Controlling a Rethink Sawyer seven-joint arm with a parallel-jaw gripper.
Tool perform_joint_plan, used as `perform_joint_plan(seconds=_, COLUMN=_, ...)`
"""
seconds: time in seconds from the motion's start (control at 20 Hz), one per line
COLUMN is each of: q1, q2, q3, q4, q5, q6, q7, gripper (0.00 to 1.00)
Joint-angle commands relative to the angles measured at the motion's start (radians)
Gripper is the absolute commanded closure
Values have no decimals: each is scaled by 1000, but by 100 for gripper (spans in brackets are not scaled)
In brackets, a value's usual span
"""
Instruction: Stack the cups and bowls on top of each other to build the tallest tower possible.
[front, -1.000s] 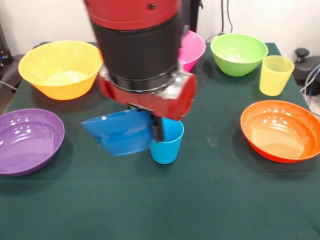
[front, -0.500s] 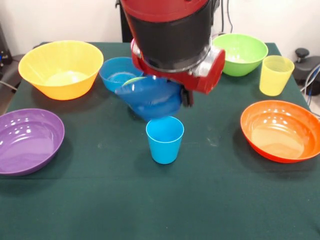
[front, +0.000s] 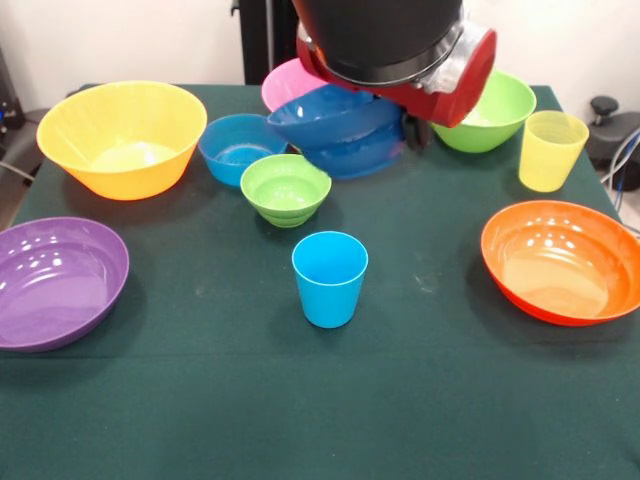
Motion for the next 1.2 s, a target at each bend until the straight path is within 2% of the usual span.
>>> perform_joint_plan(seconds=0.05, q1=-78, q2=88, q3=-632, q4=-51, q5=457, q6=82, q7=171, gripper=100)
perform_joint_plan(seconds=0.15, q1=-113, q2=98, q3=-832, q4=-54, q5=618, q6=85, q7=159, gripper=100)
perform_joint_plan(seconds=0.3, q1=-145, q2=107, q3=-1042, q4=-50, q5=786, q6=65, q7=142, gripper=100)
perform_joint_plan(seconds=0.4, q1=-157, q2=107, q3=-1153, q4=-43, q5=859, q6=55, q7=143, gripper=100)
perform_joint_plan(seconds=0.65, q1=-171, q2=107, q3=-1350, q4=-20, q5=949, q6=45, q7=148, gripper=100)
perform_joint_plan(seconds=0.8, q1=-172, q2=115, q3=-1419, q4=-6, q5=983, q6=26, q7=152, gripper=100)
perform_joint_plan(seconds=0.9, q1=-166, q2=126, q3=-1437, q4=2, q5=993, q6=14, q7=170, gripper=100)
perform_joint_plan(seconds=1.2, q1=-130, q2=177, q3=-1426, q4=32, q5=981, q6=-12, q7=238, gripper=100)
